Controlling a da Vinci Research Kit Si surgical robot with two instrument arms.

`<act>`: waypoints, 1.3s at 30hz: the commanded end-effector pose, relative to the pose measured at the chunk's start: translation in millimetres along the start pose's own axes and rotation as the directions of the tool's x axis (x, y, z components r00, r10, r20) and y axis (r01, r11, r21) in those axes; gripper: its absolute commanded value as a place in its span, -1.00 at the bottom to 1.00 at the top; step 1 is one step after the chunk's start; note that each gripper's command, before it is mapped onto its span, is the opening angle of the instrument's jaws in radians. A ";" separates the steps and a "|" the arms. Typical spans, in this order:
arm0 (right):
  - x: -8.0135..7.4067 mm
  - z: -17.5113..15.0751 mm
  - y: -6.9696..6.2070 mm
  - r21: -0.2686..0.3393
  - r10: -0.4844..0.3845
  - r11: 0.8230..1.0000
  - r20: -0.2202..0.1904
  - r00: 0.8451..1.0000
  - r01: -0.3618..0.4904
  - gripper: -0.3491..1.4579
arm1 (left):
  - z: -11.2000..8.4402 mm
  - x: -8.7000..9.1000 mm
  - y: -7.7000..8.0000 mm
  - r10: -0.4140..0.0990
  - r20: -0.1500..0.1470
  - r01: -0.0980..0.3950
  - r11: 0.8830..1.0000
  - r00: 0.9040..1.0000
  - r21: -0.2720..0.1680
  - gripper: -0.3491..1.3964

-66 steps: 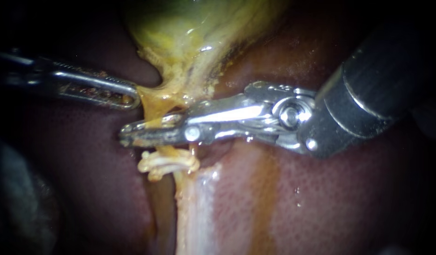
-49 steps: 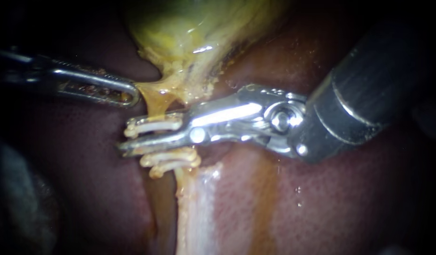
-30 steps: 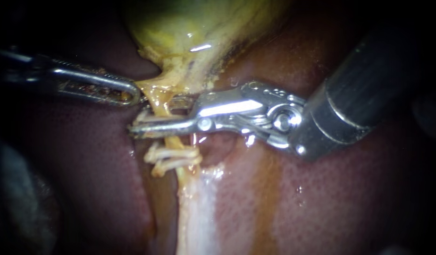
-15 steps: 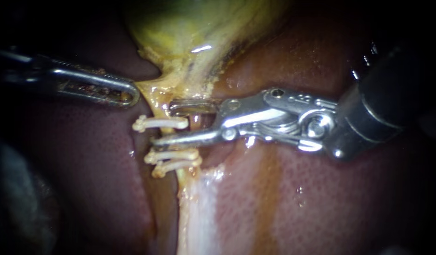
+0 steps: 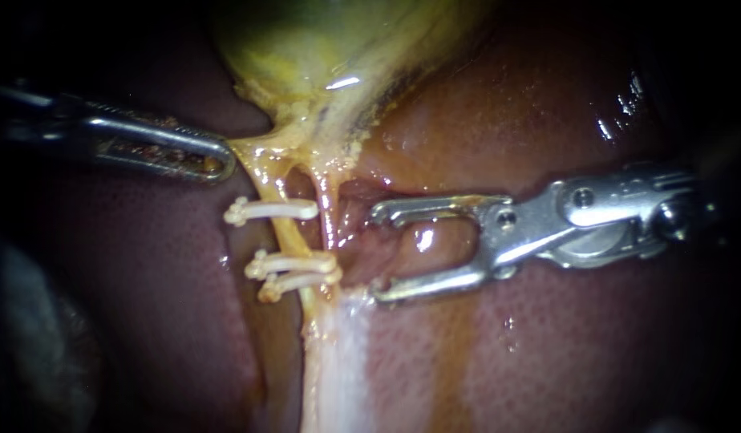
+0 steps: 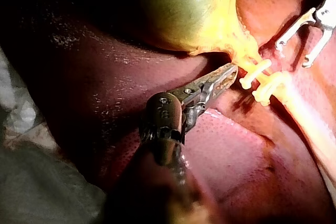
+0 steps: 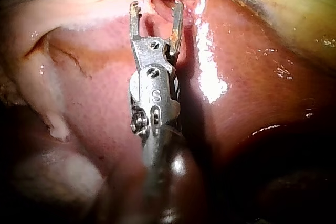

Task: Going back third clip left tube

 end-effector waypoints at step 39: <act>0.2 -5.8 -0.6 0.005 -0.010 1.000 -0.004 1.000 0.010 -0.06 | 6.1 -1.5 -0.2 0.016 0.005 -0.016 1.000 1.000 0.000 -1.00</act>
